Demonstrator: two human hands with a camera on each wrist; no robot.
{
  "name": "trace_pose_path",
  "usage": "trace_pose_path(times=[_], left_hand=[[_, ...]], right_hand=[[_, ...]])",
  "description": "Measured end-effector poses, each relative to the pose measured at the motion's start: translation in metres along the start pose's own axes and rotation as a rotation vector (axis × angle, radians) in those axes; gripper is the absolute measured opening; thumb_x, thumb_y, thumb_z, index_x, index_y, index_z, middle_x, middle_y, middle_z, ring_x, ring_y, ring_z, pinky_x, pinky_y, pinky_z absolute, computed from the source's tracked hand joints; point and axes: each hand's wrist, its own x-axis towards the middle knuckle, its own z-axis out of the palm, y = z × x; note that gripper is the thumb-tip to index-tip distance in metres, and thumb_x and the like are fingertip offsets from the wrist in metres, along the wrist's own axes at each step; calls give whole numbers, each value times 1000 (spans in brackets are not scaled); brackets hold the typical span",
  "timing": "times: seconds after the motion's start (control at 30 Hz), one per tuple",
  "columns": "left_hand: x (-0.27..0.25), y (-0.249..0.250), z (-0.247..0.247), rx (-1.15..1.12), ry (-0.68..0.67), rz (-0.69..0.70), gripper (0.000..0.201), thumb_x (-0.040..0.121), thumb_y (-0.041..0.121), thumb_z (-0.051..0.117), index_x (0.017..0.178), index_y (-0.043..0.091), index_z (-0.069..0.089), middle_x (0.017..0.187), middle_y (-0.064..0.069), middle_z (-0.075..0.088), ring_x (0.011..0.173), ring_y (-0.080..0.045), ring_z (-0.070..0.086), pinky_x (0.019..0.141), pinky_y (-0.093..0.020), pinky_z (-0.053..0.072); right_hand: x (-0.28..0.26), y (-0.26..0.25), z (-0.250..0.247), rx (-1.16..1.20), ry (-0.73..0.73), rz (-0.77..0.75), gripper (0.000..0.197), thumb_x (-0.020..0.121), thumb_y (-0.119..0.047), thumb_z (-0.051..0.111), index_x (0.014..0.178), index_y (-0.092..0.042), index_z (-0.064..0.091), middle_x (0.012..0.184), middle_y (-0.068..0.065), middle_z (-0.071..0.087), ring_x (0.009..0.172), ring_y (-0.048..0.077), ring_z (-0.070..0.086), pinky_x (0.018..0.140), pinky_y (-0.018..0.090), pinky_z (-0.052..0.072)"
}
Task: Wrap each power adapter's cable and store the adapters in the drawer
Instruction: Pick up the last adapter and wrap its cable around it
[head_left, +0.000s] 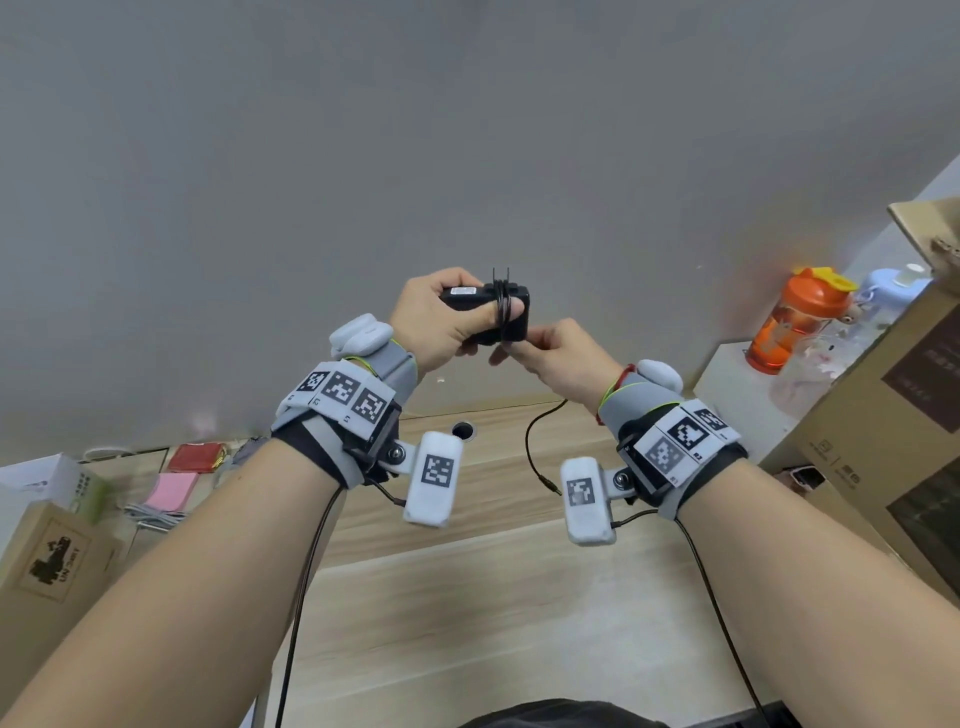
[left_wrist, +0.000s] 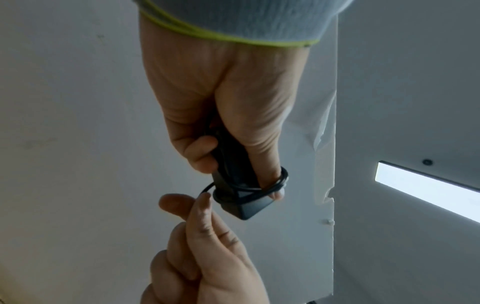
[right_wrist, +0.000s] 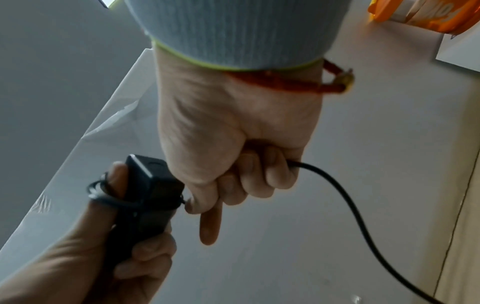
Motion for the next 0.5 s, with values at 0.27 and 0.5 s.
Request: trace_pose_path(times=[0.27, 0.5], left_hand=[[10, -15, -10, 131, 112, -69, 40, 63, 38, 91, 73, 13, 62, 64, -6, 67, 56, -26, 60, 55, -37, 51], [4, -22, -16, 427, 68, -84, 35, 58, 48, 87, 73, 25, 65, 72, -5, 73, 49, -18, 60, 50, -28, 51]], right_hand=[[-2, -5, 2, -152, -53, -45, 22, 95, -32, 62, 92, -18, 78, 50, -10, 29, 42, 8, 27, 47, 20, 21], [-1, -18, -13, -139, -4, -121, 18, 92, -27, 67, 83, -18, 79, 58, -5, 47, 55, 8, 34, 58, 24, 29]])
